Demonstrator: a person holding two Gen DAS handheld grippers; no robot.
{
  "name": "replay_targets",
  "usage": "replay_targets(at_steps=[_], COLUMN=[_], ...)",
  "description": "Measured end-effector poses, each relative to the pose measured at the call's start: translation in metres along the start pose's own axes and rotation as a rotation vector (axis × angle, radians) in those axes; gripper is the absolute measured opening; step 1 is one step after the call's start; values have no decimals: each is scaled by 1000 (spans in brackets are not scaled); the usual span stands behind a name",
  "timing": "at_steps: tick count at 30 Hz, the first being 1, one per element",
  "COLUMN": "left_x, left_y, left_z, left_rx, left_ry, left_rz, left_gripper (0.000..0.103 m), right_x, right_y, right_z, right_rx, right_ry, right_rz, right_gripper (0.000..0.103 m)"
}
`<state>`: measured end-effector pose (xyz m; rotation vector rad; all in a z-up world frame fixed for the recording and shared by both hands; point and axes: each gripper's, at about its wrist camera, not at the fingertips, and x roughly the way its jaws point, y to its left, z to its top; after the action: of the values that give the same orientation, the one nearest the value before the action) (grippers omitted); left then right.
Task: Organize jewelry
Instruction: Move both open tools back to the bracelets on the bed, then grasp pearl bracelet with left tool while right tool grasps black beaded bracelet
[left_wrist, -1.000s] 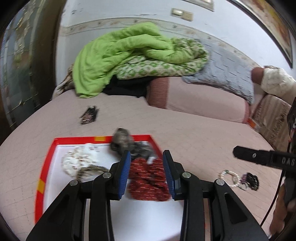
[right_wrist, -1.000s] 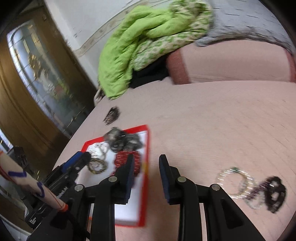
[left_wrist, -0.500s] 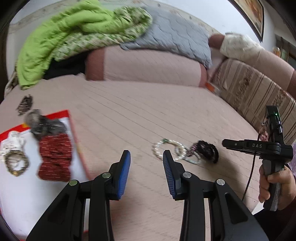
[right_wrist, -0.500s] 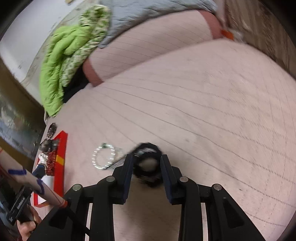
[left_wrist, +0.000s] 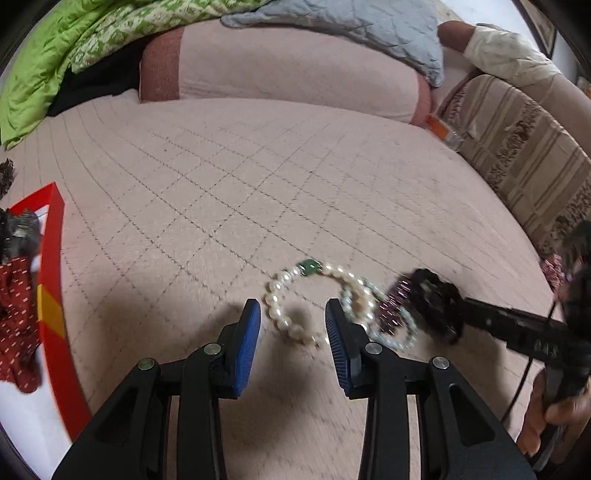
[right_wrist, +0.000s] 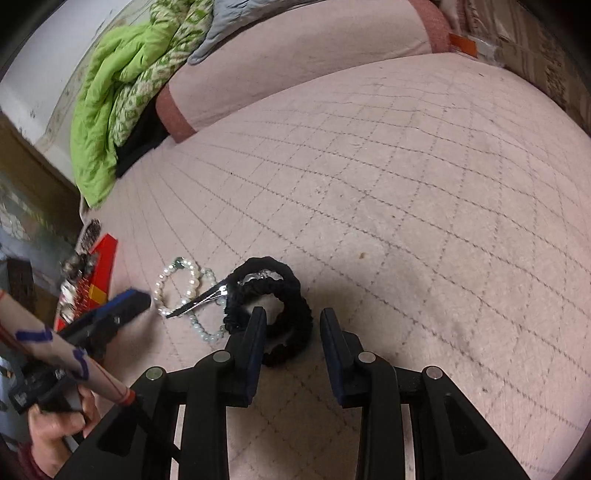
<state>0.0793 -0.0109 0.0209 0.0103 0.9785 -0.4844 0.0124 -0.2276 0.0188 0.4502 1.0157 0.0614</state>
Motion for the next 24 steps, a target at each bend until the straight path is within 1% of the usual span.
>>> replay_targets(at_steps=[2,4,6,8,9,11,12,14,16,18,19,22,24], left_x=[14,18,20,21,21,14,8,-4,-17,-35,-45,-76,-91], left_y=[-1,-3,-6,-10,-13,-12,-11,-12,-14,-15,-16,-20,-21], left_z=[3,7,9,6,4,0,-2,-6,-12,-18,-22,-31,-35], left_rx=[0,20,36,63,82,78,70,68,74,76,80,101,103], left_ry=[26,13,4,-11,-16,-37,-54,-87,-117,-148,-165,-221,-246], left_rz=[18,37,52,75,88,68,54,35,28,18,11,17,17], left_gripper=[35,35,35,25,11,9,9,9,9,9,9,9,9], right_x=[6,7,4,-6,-16,-35,-41,-57,-66,-75,-78,-90,-96], right_y=[2,3,5,6,6,4,2,-1,0,7,13,32,42], right_z=[1,2,2,3,6,10,12,13,13,13,12,7,-1], right_rx=[-12,-29,-42,-57,-64,-58,-47,-5,-6,-4,-19,-69,-88], right_ry=[9,8,1,-43,-90,-166,-189,-247,-280,-313,-330,-386,-410], right_rz=[-13,-26,-34,-69,-89,-107,-97,-37,0,62,85,117,147], right_gripper=[25,14,10,9,9,9,9,9,9,9,9,9,9])
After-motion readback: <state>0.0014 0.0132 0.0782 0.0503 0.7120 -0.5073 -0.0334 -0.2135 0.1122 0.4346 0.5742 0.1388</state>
